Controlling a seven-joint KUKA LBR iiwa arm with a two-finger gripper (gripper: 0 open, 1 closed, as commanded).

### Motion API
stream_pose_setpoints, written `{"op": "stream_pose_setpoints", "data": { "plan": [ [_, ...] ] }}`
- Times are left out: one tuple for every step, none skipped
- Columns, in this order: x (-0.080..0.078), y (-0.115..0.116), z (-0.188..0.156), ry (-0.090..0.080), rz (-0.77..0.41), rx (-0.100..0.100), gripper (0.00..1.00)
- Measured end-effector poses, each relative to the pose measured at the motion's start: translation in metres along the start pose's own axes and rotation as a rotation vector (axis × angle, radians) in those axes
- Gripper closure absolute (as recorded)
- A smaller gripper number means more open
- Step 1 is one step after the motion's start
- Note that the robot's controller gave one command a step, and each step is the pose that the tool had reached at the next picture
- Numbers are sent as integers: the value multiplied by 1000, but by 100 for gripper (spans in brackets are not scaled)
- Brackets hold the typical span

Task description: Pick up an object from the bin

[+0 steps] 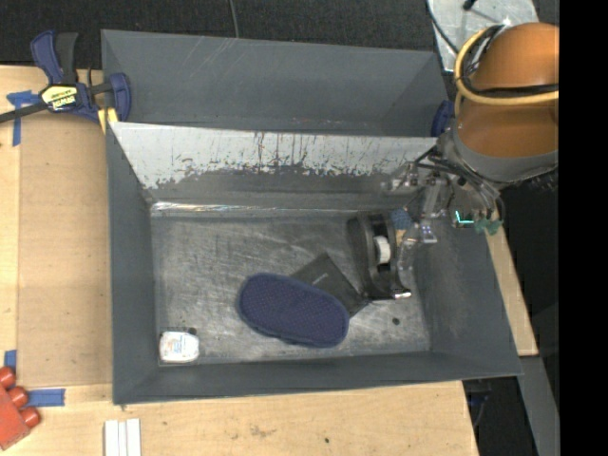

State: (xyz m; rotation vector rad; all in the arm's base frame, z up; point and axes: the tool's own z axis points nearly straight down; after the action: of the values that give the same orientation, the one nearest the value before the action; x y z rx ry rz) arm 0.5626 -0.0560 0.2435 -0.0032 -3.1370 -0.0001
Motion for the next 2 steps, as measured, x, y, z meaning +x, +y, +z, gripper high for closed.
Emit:
{"op": "stream_pose_setpoints", "data": {
  "plan": [
    [30, -59, 85, 1, 44, 1, 0],
    [-21, -82, 140, -18, 213, 1, 0]
  ]
}}
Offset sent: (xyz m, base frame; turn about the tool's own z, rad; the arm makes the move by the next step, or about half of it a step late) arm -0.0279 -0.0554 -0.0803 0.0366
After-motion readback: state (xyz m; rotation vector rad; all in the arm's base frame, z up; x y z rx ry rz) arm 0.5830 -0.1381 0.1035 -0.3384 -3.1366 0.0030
